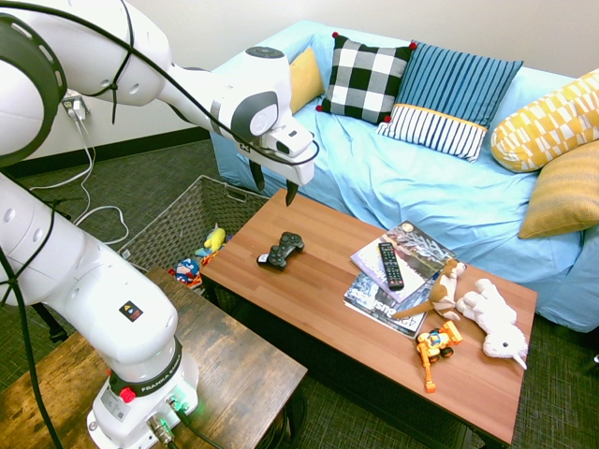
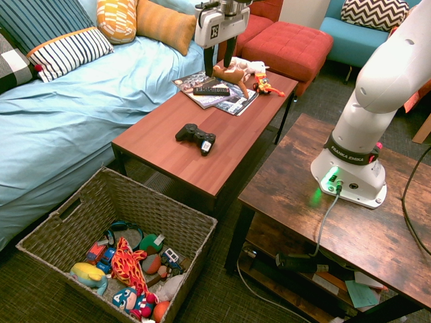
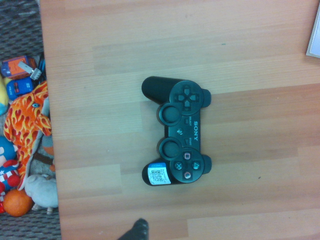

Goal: Put the gamepad in the basket

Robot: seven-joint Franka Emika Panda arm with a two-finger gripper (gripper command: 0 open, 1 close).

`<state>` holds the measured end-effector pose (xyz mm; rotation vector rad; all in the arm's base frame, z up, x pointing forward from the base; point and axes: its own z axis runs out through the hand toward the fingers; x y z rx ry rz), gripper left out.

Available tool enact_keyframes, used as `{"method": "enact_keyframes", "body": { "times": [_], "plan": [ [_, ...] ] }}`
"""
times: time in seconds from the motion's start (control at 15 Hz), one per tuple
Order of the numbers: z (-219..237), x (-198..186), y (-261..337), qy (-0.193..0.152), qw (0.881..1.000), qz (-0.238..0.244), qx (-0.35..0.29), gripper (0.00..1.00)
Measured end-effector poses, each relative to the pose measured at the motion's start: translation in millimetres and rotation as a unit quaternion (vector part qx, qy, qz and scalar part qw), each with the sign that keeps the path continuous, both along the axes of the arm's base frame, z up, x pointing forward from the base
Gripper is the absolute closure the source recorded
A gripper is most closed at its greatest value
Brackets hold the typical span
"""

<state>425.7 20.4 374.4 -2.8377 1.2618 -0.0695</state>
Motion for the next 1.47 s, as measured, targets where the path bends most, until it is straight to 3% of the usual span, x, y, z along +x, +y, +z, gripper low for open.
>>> {"method": "enact_keyframes", "body": {
  "times": [0.33,0.73,1.13,1.47],
  "plan": [
    [-16,8,4,-0.004,1.0,0.007,-0.002,0.0],
    [-89,38,22,-0.016,1.0,0.016,0.008,0.0],
    [-179,62,39,0.019,1.0,0.014,0.001,0.0],
    [-222,73,34,0.046,0.999,-0.005,-0.01,0.0]
  ]
}}
